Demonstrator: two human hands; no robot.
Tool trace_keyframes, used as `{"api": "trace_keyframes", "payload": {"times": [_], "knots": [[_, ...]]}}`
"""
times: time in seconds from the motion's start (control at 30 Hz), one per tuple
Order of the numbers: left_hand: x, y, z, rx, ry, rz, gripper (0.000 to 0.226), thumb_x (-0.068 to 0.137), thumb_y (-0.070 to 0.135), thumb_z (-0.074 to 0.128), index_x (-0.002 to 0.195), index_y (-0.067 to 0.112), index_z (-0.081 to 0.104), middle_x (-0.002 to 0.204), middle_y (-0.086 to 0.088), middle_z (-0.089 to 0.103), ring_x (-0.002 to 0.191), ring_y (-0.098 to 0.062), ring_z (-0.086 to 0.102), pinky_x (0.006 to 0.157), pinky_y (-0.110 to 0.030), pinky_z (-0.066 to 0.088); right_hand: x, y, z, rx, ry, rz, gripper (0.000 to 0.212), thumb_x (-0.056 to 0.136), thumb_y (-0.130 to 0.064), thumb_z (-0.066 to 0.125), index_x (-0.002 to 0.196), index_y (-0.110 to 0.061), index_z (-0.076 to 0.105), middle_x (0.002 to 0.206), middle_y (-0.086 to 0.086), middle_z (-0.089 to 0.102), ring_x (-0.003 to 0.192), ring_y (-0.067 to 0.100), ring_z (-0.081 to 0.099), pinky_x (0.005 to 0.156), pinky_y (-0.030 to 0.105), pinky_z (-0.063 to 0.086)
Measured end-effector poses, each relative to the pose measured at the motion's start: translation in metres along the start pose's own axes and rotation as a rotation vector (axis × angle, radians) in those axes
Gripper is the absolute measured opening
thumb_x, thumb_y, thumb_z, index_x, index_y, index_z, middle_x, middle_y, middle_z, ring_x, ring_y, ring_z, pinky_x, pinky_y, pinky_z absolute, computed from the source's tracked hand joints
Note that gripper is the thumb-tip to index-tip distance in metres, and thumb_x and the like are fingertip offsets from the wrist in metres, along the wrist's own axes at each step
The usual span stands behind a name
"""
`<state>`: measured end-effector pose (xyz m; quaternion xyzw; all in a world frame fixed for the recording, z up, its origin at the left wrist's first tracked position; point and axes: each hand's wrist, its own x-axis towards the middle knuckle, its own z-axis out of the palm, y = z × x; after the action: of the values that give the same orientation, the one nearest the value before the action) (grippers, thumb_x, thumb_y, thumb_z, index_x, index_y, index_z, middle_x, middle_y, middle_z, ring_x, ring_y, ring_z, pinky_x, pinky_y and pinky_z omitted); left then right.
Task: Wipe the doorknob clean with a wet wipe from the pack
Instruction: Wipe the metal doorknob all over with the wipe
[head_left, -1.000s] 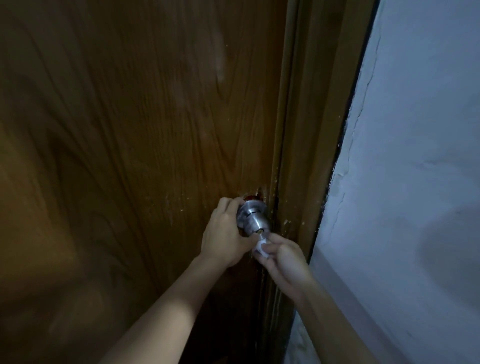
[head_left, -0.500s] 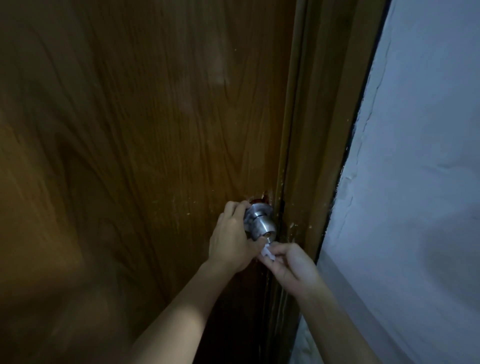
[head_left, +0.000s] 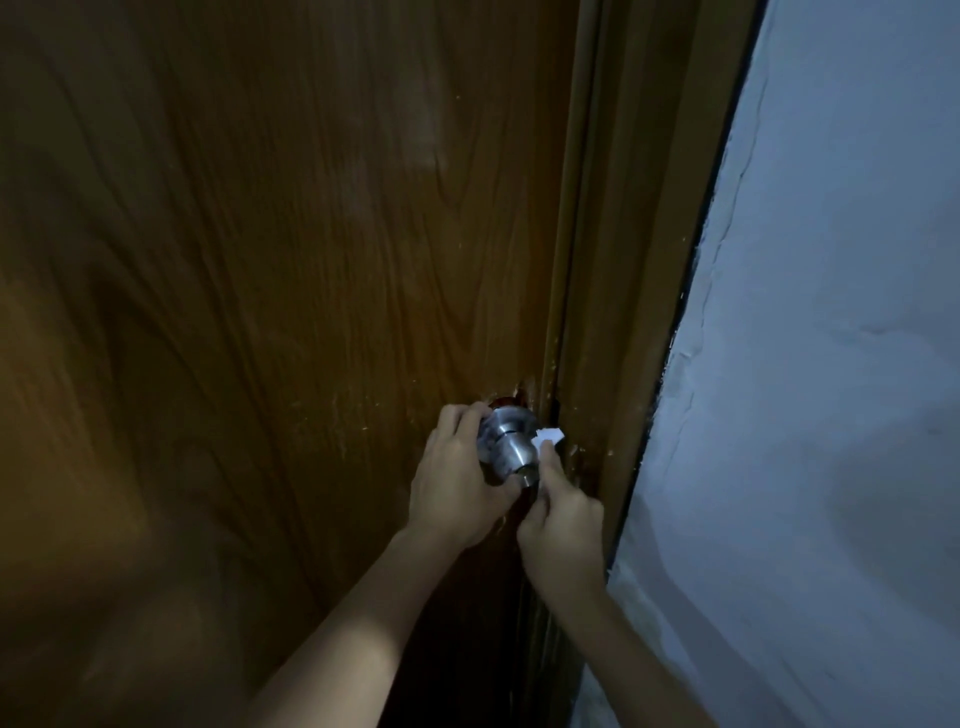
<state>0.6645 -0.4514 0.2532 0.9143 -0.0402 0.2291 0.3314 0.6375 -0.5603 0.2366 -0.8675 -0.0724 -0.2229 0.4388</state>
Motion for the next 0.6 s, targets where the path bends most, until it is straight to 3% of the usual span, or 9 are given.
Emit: {"api": "trace_keyframes", "payload": {"times": [0.13, 0.23, 0.33, 0.43, 0.5, 0.6], "knots": [[-0.002, 0.000, 0.002, -0.016, 0.005, 0.000, 0.078, 0.065, 0.028, 0.077, 0.131, 0.022, 0.035, 0.126, 0.007, 0.038, 0.112, -0.012, 0.044, 0.088, -0.031, 0.048, 0.012, 0.001, -0.005, -0.004, -0.064, -0.095, 0.053, 0.084, 0.009, 0.049, 0.133, -0.010, 0.042, 0.123, 0.010, 0.060, 0.106, 0.019, 0.061, 0.089, 0.013, 0.039], [-0.002, 0.000, 0.002, -0.021, 0.015, 0.004, 0.078, 0.065, 0.027, 0.078, 0.130, 0.022, 0.035, 0.126, 0.008, 0.038, 0.112, -0.012, 0.045, 0.087, -0.030, 0.048, 0.007, 0.011, -0.008, -0.055, -0.100, -0.102, 0.052, 0.084, 0.006, 0.047, 0.132, -0.014, 0.043, 0.116, 0.012, 0.063, 0.100, 0.023, 0.063, 0.089, 0.028, 0.050], [-0.002, -0.001, 0.001, -0.030, 0.005, 0.015, 0.080, 0.065, 0.026, 0.078, 0.132, 0.020, 0.035, 0.126, 0.006, 0.039, 0.112, -0.013, 0.045, 0.089, -0.029, 0.047, 0.016, 0.013, -0.012, -0.085, -0.131, -0.047, 0.051, 0.084, 0.006, 0.045, 0.131, -0.013, 0.045, 0.113, 0.016, 0.065, 0.103, 0.028, 0.062, 0.092, 0.037, 0.050], [-0.002, 0.000, 0.001, -0.037, 0.002, 0.007, 0.080, 0.065, 0.026, 0.078, 0.132, 0.020, 0.034, 0.128, 0.005, 0.038, 0.114, -0.014, 0.045, 0.090, -0.032, 0.048, 0.018, 0.004, -0.011, -0.059, -0.095, -0.204, 0.051, 0.080, 0.013, 0.048, 0.128, -0.005, 0.049, 0.127, 0.015, 0.058, 0.118, 0.024, 0.054, 0.105, 0.025, 0.036], [-0.002, 0.000, 0.002, -0.041, 0.000, 0.002, 0.080, 0.065, 0.026, 0.078, 0.132, 0.020, 0.034, 0.129, 0.005, 0.038, 0.115, -0.014, 0.045, 0.089, -0.031, 0.048, 0.017, 0.004, -0.010, -0.087, -0.095, -0.270, 0.050, 0.079, 0.013, 0.049, 0.127, -0.003, 0.049, 0.131, 0.015, 0.055, 0.123, 0.023, 0.050, 0.108, 0.027, 0.033], [-0.003, -0.001, 0.003, -0.038, 0.011, 0.006, 0.079, 0.065, 0.027, 0.078, 0.131, 0.021, 0.035, 0.127, 0.006, 0.038, 0.113, -0.013, 0.045, 0.084, -0.025, 0.043, 0.018, 0.010, -0.008, -0.129, -0.086, -0.195, 0.047, 0.080, 0.006, 0.050, 0.125, -0.006, 0.050, 0.120, 0.016, 0.062, 0.108, 0.029, 0.060, 0.092, 0.038, 0.050]]}}
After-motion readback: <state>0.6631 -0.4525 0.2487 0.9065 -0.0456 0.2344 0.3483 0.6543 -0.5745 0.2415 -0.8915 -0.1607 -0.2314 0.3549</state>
